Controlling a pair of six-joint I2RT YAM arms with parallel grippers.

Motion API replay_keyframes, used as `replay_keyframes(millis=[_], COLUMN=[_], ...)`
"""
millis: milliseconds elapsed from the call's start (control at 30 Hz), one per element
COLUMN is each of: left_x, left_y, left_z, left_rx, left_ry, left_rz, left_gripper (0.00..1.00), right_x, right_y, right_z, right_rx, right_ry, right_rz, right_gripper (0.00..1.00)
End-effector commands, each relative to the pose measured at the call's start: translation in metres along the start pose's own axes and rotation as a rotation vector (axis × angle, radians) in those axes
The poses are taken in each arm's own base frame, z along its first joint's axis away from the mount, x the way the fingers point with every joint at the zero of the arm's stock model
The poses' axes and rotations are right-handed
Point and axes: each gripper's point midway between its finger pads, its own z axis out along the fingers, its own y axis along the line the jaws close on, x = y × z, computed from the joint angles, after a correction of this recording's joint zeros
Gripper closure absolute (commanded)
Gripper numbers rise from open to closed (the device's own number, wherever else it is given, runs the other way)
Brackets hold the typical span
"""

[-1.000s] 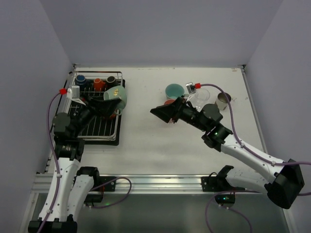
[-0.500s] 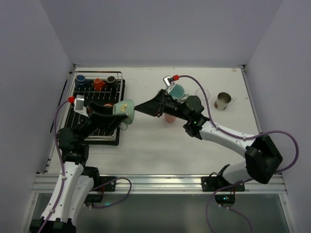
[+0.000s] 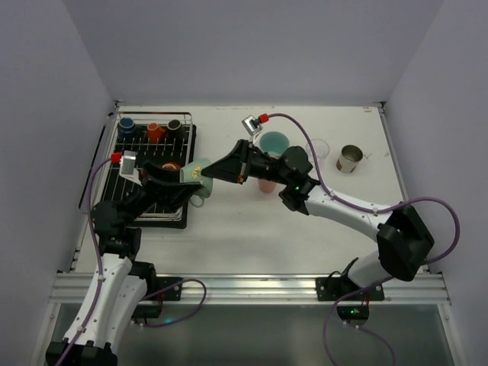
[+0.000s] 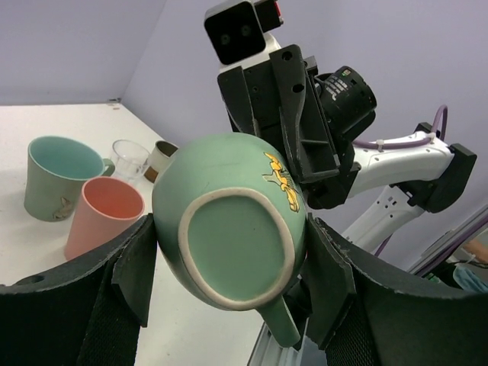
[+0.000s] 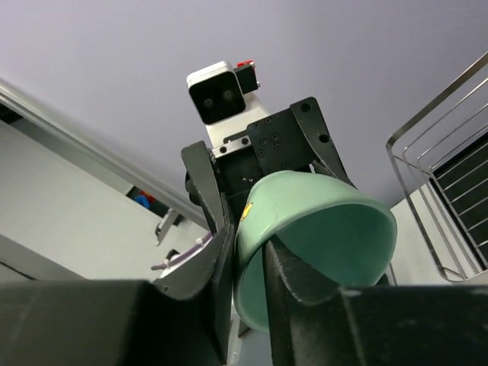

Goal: Unload the cups from the dish rack

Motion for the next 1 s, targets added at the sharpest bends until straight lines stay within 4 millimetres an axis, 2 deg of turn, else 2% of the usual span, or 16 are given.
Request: replay_keyframes(millis=[0,33,100,200,233,300,333,367,400,433,500,533,567,733,900,967], left_x=[0.003,0.005,0.006,0.003,0.001,-0.009,-0.017,-0.019,-0.022,-0.037,-0.034,-0.043,-0.037,-0.028,-0.024,-0.027], left_y=[-0.007,-0.007,-0.003,0.002,0.008,0.006,0.006,0.008,0.007,0.006,0.02,0.034,0.047,0.106,0.12,0.121], left_z=[0.0,0.0,0.0,0.001,0.001,0.002,0.002,0.001,0.0,0.001,-0.009,-0.016,-0.026,-0.075,-0.09,-0.094], left_rx=[0.034,0.036,0.017,-0.038,-0.068,-0.124,-0.163,-0.19,-0.21,-0.248,-0.353,-0.449,-0.529,-0.875,-0.962,-0.981], left_ry=[0.019,0.026,0.04,0.062,0.071,0.106,0.132,0.147,0.156,0.14,0.174,0.153,0.17,0.152,0.116,0.093], left_rz=[0.018,0.025,0.024,0.062,0.125,0.153,0.205,0.217,0.237,0.311,0.303,0.339,0.322,0.348,0.335,0.345], left_gripper=[0.95,0.91,0.8,0.58,0.3,0.01,0.0,0.0,0.0,0.0,0.0,0.0,0.0,0.0,0.0,0.0], right_x=[-0.012,-0.012,-0.013,-0.02,-0.026,-0.035,-0.042,-0.04,-0.055,-0.06,-0.066,-0.075,-0.068,-0.091,-0.093,-0.103], right_y=[0.024,0.023,0.024,0.016,0.027,0.006,0.018,0.003,-0.007,-0.01,-0.025,-0.034,-0.044,-0.101,-0.169,-0.179], right_z=[0.007,0.007,0.005,-0.003,-0.01,-0.021,-0.031,-0.043,-0.057,-0.069,-0.11,-0.13,-0.156,-0.266,-0.3,-0.299], right_rx=[-0.074,-0.073,-0.069,-0.01,0.001,0.156,0.186,0.301,0.399,0.464,0.65,0.75,0.846,1.307,1.521,1.546], right_ry=[-0.025,-0.025,-0.037,-0.082,-0.103,-0.109,-0.134,-0.109,-0.147,-0.149,-0.123,-0.145,-0.116,-0.125,0.004,0.014], right_rz=[-0.052,-0.051,-0.057,-0.111,-0.152,-0.232,-0.286,-0.29,-0.39,-0.426,-0.516,-0.532,-0.526,-0.544,-0.488,-0.485], right_gripper=[0.78,0.89,0.97,1.0,1.0,1.0,1.0,1.0,1.0,1.0,1.0,1.0,1.0,1.0,1.0,1.0])
